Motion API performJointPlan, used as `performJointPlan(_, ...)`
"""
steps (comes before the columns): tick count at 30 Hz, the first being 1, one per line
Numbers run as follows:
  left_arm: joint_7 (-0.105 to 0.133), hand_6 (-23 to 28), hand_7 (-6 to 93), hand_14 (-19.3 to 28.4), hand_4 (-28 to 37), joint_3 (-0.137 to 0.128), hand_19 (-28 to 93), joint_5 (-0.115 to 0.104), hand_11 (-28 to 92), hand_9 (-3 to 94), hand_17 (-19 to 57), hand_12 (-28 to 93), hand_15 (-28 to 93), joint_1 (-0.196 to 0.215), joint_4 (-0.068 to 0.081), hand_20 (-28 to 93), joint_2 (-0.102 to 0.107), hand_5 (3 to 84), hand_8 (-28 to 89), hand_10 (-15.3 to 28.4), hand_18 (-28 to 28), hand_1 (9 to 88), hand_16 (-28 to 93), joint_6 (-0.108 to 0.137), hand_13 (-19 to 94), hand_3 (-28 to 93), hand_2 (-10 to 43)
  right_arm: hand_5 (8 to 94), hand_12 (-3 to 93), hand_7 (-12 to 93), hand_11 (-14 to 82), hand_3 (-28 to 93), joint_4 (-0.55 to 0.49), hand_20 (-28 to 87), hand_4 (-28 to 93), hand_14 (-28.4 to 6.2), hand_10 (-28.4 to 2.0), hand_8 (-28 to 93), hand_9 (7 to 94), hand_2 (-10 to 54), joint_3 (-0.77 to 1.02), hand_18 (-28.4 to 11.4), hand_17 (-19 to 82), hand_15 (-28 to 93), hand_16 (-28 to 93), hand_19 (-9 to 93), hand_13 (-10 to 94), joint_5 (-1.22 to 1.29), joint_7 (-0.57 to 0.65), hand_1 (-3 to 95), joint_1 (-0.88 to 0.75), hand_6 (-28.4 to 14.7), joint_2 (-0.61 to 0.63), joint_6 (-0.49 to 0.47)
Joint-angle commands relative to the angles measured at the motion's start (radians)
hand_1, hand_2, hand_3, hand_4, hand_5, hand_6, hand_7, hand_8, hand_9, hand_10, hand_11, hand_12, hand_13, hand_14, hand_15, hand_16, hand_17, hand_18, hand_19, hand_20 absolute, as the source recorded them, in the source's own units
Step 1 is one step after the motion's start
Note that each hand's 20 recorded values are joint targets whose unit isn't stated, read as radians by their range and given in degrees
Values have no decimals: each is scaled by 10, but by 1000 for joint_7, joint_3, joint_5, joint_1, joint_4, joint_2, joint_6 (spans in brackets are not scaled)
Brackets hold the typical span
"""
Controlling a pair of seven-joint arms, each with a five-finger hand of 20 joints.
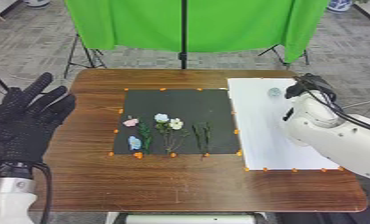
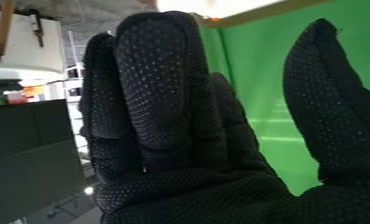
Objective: Arrange flowers
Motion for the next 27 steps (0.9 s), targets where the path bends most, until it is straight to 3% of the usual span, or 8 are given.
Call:
performJointPlan(1,4,104,165,284,-272,6,796,-2,295,337,-40,114,526,9,4,-274,0,361,-99,219,284,208,-100,-2,262,765,100,393,138,88,252,746,67,-95,-250,-98,-173,-99,737,-88,115,-208,460,601,146,932,779,32,-36,362,-73,-43,-33,-150)
performJointPlan(7,0,104,164,284,-271,8,796,-5,295,337,-40,114,527,3,6,-275,-3,362,-99,218,284,210,-100,0,262,764,100,348,137,101,243,748,127,-115,-252,-101,-177,-105,720,-90,98,-209,452,597,145,932,769,36,-65,362,-55,-11,-59,-212)
performJointPlan(8,11,104,165,284,-271,10,796,-9,295,337,-40,114,527,10,3,-275,-1,362,-99,218,284,210,-100,5,262,764,100,346,137,102,242,747,140,-118,-252,-101,-178,-106,716,-89,95,-208,451,597,144,932,767,41,-69,362,-49,-8,-64,-226)
performJointPlan(10,12,104,165,284,-270,9,796,0,295,337,-40,114,527,17,1,-275,-7,362,-99,219,284,210,-100,-10,262,764,100,339,137,107,238,747,157,-129,-252,-101,-179,-107,711,-88,96,-208,450,597,143,932,764,46,-74,362,-49,-3,-67,-235)
performJointPlan(18,37,105,166,284,-270,6,797,-10,297,338,-40,114,527,33,-3,-275,-3,364,-99,218,284,210,-100,2,261,765,100,337,136,117,225,743,168,-148,-254,-104,-181,-112,703,-84,88,-205,446,598,141,932,756,41,-92,364,-65,16,-55,-255)
performJointPlan(23,44,105,166,284,-270,6,797,-12,297,339,-40,113,528,43,-6,-276,-6,364,-100,218,284,211,-100,4,262,766,99,438,138,139,205,746,148,-176,-268,-101,-167,-131,698,-91,11,-199,439,597,138,923,743,-24,-139,386,-51,33,-47,-182)
performJointPlan(27,37,105,165,284,-271,11,797,-11,297,339,-40,113,528,35,-4,-276,-7,365,-100,219,284,211,-100,0,262,766,100,621,141,154,202,759,160,-187,-282,-85,-120,-138,727,-95,-14,-186,422,567,137,876,742,-59,-165,424,-56,38,-64,-157)
